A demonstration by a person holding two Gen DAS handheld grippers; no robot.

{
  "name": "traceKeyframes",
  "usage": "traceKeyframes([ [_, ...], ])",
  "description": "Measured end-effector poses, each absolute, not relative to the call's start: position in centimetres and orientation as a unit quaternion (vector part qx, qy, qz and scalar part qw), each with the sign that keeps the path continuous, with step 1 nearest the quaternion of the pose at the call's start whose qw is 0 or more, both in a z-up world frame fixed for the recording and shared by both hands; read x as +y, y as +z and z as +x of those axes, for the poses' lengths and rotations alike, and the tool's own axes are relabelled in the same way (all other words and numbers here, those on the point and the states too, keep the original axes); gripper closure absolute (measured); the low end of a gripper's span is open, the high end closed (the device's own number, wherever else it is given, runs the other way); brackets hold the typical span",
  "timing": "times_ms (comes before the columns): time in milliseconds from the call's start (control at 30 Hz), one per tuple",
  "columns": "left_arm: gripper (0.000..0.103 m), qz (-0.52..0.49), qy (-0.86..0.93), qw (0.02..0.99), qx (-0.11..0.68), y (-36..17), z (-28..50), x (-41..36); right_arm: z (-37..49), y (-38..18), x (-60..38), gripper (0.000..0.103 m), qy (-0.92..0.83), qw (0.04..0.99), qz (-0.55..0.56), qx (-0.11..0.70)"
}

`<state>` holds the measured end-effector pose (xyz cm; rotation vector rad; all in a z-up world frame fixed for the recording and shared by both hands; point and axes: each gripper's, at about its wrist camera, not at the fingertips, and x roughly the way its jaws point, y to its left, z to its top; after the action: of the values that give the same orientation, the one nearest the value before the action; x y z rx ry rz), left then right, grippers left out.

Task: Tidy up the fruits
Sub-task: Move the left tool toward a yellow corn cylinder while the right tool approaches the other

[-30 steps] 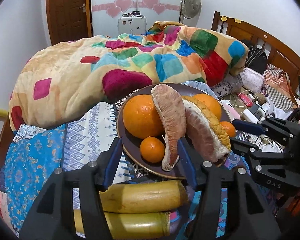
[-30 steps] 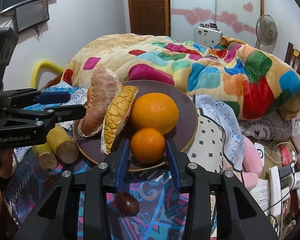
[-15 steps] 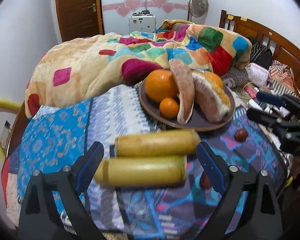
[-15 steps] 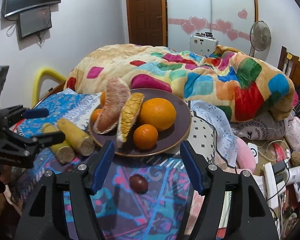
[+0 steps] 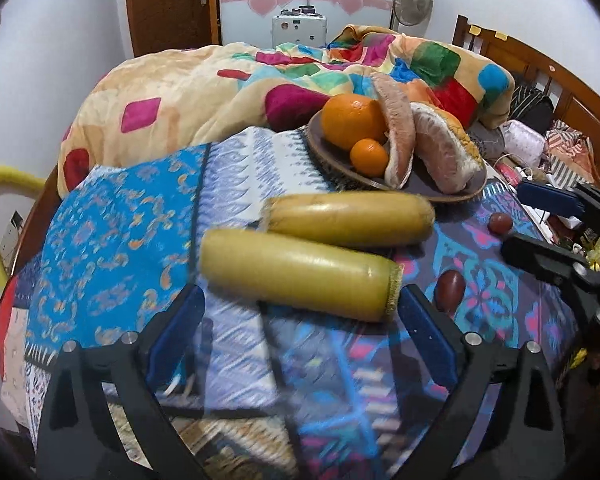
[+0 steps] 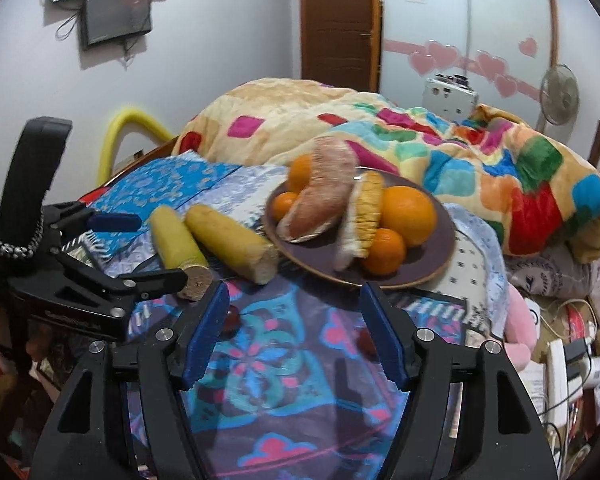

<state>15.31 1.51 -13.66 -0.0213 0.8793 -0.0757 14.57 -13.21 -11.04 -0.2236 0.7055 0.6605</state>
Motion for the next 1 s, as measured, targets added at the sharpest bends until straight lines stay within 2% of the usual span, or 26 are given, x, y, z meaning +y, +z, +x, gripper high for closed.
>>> traceKeyframes([
  [67, 0.009, -0.011, -0.043, 0.903, 0.428, -13.7, 14.4, 2.3, 14.8, -11.4, -12.4, 0.05, 0.328, 0.872, -0.109, 0.346],
  [333, 0.014, 0.01, -0.011, 0.902, 0.431, -13.6, 11.2, 5.8, 16.4, -12.6, -9.6, 0.058, 0.338, 0.855, -0.119, 0.375],
  [500, 0.015, -0.025, 0.009, 0.898, 0.439, -14.4, 10.8, 9.0, 17.0, -12.8, -8.8, 0.062, 0.345, 0.849, -0.104, 0.386],
  [767, 0.018, -0.043, 0.023, 0.91, 0.411, -12.9, 9.1, 10.5, 14.3, -12.8, -6.7, 0.062, 0.382, 0.828, -0.125, 0.391],
  [900, 0.018, -0.059, 0.008, 0.917, 0.394, -11.5, 9.2, 10.0, 12.8, -12.0, -6.4, 0.062, 0.384, 0.835, -0.156, 0.362],
  [1000, 0.018, -0.048, -0.002, 0.917, 0.397, -11.6, 10.3, 8.8, 13.1, -11.3, -6.5, 0.056, 0.377, 0.846, -0.159, 0.343],
])
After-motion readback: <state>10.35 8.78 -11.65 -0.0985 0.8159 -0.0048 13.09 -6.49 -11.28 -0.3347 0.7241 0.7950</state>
